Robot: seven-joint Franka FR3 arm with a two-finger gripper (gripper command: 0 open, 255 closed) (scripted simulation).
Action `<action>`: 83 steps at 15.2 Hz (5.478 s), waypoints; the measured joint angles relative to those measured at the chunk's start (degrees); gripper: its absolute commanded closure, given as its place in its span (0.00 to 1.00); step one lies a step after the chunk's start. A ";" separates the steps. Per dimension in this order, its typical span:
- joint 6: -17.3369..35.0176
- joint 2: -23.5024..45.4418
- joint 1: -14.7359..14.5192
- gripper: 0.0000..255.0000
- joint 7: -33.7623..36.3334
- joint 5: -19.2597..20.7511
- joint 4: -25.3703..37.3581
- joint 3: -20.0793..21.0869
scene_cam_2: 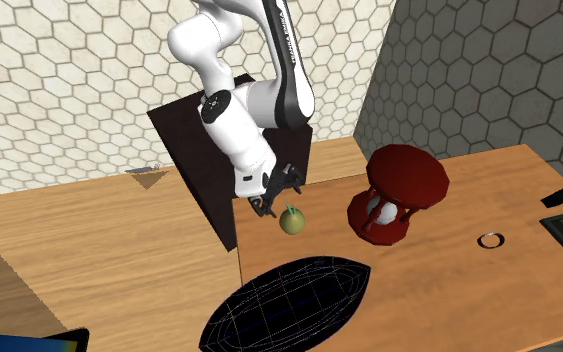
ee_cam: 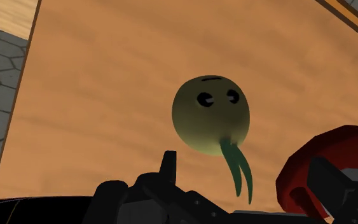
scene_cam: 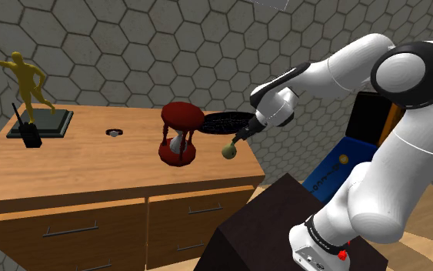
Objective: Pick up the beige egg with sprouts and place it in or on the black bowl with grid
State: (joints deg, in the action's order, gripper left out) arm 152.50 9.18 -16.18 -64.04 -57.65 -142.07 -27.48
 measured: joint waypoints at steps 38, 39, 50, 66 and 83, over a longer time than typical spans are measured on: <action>-5.04 -14.86 -0.30 1.00 22.35 25.35 -1.62 -2.39; -5.68 -15.62 -0.01 1.00 23.45 26.63 -1.44 -2.30; -12.61 -21.99 2.57 1.00 32.48 36.05 1.35 -0.35; -33.44 6.76 8.72 1.00 21.21 22.44 40.60 -6.33; -33.34 20.26 14.51 1.00 16.02 14.92 50.23 -3.64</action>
State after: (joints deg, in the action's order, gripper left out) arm 119.16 29.44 -1.67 -48.02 -42.73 -91.84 -31.12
